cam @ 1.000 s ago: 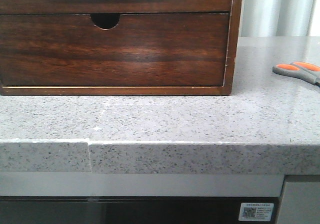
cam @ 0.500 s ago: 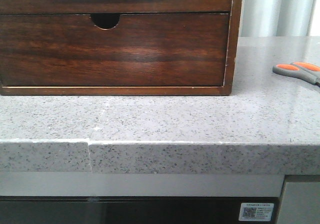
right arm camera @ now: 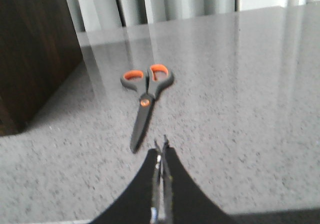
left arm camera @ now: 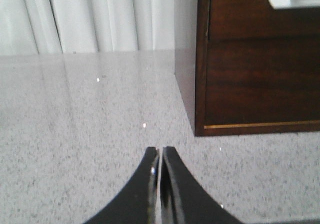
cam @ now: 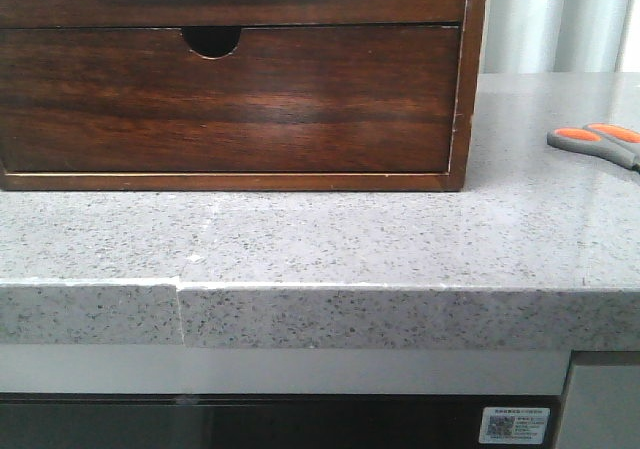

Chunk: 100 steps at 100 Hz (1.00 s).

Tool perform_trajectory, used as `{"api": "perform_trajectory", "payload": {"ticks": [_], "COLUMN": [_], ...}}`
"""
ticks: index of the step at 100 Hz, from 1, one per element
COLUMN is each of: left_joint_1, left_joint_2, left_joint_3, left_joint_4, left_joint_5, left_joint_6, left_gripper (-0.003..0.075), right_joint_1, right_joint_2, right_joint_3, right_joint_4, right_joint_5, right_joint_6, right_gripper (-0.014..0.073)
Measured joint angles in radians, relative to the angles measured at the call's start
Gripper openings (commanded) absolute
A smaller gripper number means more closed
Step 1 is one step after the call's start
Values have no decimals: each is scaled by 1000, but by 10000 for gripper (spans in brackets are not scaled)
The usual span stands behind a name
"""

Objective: Put scissors in drawer with both arms

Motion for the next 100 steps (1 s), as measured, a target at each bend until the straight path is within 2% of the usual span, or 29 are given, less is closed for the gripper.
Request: {"api": "perform_trajectory", "payload": {"ticks": [12,28,50,84,91,100], "left_joint_1": [0,0,0,0,0,0], "left_joint_2": [0,0,13,157,193,238], "left_joint_3": [0,-17,-139,-274,-288,-290], "left_joint_4": [-24,-29,-30,-29,-27,-27], "left_joint_5": [-28,-7,74,93,62,-2], "left_joint_6": [0,0,0,2,2,4], "left_gripper": [-19,-19,-19,-15,24,150], "right_joint_1": [2,2,22,23,23,23], "right_joint_2": [0,0,51,201,212,219], "right_joint_3": [0,-29,-131,-232,-240,-240], "right_joint_4": [29,39,40,41,41,41], "right_joint_5": [-38,58,94,135,128,127], "right_joint_6": [0,0,0,0,0,0], "right_gripper": [-61,-61,-61,-61,-61,-61]}}
